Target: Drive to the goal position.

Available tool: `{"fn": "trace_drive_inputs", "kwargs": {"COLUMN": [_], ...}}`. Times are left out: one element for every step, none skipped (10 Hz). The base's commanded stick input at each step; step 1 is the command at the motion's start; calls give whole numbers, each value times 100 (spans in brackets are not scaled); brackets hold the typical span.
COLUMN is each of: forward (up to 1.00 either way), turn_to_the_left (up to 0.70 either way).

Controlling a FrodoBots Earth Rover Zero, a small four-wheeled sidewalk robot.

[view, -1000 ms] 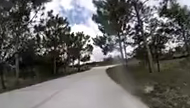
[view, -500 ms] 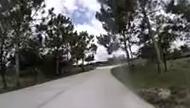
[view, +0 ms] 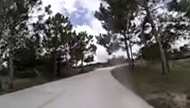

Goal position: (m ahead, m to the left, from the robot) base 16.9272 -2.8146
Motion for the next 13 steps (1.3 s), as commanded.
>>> {"fn": "trace_drive_inputs", "kwargs": {"forward": [60, 60, 60, 60, 60, 64, 60, 60, 60, 60, 60, 60, 60], "turn_to_the_left": [1, 1, 1, 1, 1, 1, 1, 1, -8, -15, -15, -14, -6]}}
